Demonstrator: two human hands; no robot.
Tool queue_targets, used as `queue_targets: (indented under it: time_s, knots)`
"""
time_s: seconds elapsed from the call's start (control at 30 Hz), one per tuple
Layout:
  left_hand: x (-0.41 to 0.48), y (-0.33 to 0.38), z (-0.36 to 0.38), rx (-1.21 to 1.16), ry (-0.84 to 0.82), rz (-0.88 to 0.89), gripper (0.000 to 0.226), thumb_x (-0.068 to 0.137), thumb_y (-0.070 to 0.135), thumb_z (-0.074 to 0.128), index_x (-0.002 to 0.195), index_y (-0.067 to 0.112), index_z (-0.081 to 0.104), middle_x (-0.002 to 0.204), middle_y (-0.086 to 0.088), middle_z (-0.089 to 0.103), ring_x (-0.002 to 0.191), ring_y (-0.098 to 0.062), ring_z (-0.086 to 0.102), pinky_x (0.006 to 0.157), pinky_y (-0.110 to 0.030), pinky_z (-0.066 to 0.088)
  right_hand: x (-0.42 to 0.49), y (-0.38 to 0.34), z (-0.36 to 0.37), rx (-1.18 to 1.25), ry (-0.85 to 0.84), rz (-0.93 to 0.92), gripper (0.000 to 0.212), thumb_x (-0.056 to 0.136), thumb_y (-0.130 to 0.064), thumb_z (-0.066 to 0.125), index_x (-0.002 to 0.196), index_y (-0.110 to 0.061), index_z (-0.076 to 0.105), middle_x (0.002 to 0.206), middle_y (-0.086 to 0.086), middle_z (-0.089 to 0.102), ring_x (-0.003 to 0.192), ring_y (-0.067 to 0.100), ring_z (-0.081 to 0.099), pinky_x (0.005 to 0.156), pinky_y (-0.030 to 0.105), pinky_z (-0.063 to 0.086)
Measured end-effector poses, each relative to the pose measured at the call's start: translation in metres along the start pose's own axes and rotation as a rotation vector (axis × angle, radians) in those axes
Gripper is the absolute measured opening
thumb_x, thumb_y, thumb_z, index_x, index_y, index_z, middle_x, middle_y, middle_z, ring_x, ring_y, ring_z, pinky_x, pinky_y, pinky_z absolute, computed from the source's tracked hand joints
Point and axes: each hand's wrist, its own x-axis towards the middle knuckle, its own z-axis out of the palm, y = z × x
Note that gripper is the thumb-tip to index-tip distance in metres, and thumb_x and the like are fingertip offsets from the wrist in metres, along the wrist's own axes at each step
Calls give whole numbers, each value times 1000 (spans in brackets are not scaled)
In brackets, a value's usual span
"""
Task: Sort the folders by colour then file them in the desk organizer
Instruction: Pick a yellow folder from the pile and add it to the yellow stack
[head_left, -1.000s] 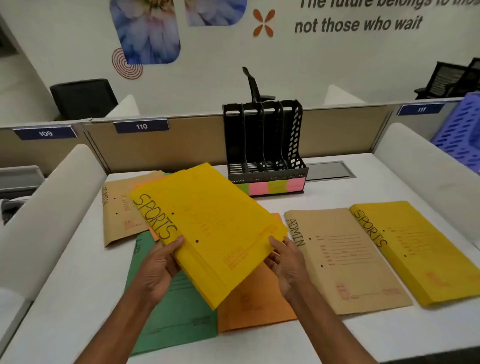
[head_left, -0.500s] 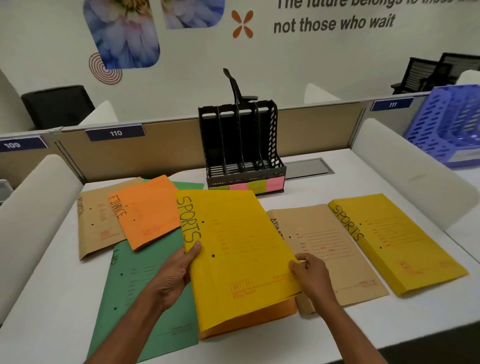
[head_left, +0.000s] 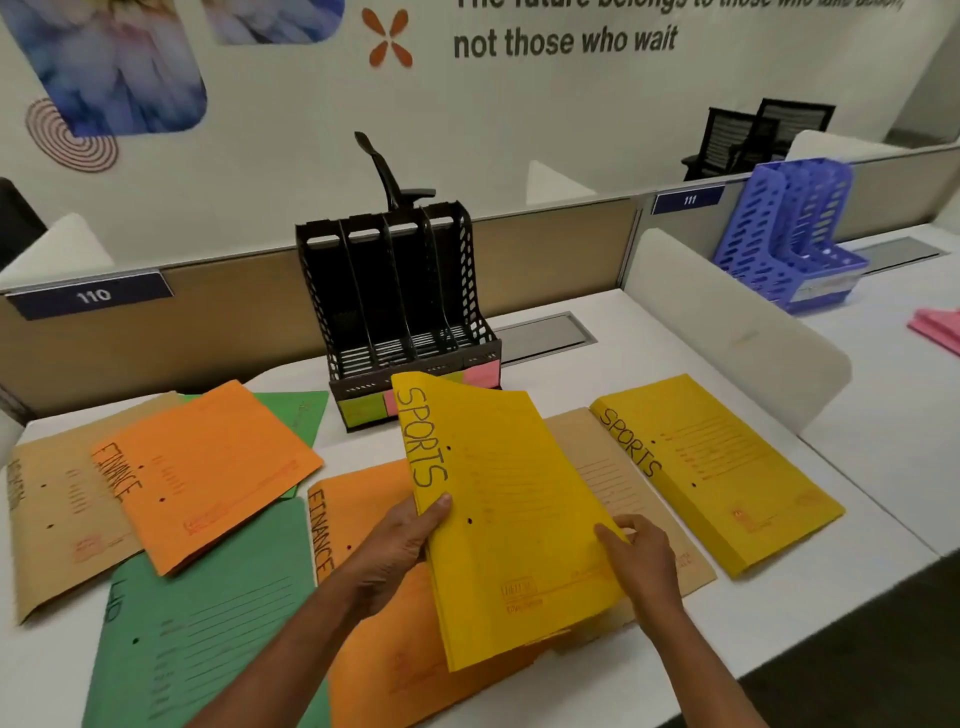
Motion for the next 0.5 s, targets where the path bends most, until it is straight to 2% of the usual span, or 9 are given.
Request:
queue_targets:
  time_s: [0.1, 0.23, 0.4, 0.5]
  knots:
    - [23, 3, 23, -43, -38, -7, 40, 100, 37, 51, 139, 30, 52, 132, 2, 67, 120, -20, 65, 88, -28, 58, 26, 13, -25, -13, 37, 19, 23, 90, -24, 70, 110, -13, 65, 120, 17, 65, 110, 35, 59, 85, 40, 49]
    - [55, 4, 60, -126, -69, -40, 40, 99, 38, 55, 138, 29, 56, 134, -1, 66, 123, -21, 63, 92, -31, 57, 67, 25, -61, -52, 28, 29, 29, 90, -30, 69, 112, -11, 65, 113, 16, 67, 97, 30, 59, 75, 35, 46]
    - [100, -3, 115, -296, -58, -94, 45, 95, 35, 61, 139, 23, 56, 136, -6, 64, 125, -24, 62, 91, -34, 57, 125, 37, -112, 40, -75, 42, 44, 91, -36, 69, 126, -10, 62, 120, 13, 63, 107, 29, 59, 83, 44, 54]
    - [122, -5, 145, -312, -96, -114, 40, 93, 39, 64, 132, 29, 64, 136, -6, 64, 126, -25, 61, 92, -35, 57, 154, 44, -138, 68, -64, 34, 49, 90, -35, 70, 131, -9, 60, 127, 13, 61, 114, 30, 58, 88, 46, 53]
